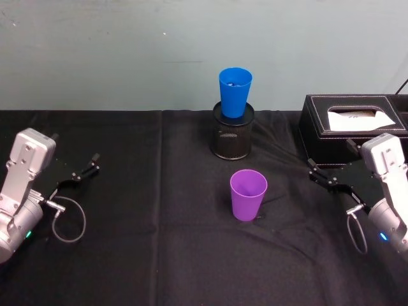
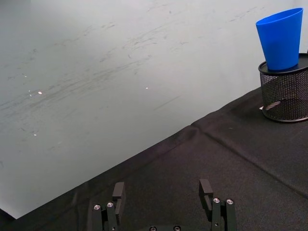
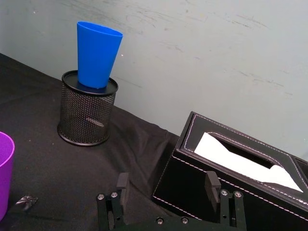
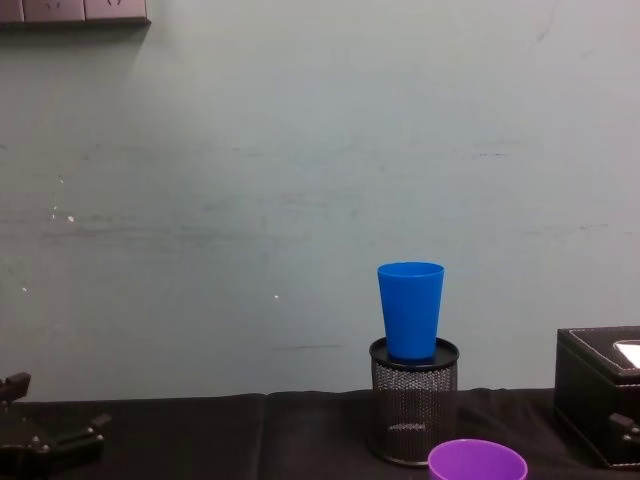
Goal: Pick up one cup with a gripper and tap it against the other cup.
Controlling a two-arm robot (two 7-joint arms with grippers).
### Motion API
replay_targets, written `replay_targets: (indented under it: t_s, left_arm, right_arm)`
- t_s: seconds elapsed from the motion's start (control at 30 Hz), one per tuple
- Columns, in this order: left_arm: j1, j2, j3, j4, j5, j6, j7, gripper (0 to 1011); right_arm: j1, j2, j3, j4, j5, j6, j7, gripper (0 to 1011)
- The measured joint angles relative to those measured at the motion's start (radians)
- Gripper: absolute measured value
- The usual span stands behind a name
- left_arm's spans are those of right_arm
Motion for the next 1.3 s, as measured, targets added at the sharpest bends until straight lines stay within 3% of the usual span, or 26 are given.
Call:
replay_targets:
  t_s: [1.3]
  left_arm:
    - [0.000, 0.000, 0.000, 0.000, 0.000, 0.000, 0.000, 1000]
  right_arm:
    - [0.000, 0.000, 0.000, 0.000, 0.000, 0.000, 0.000, 1002]
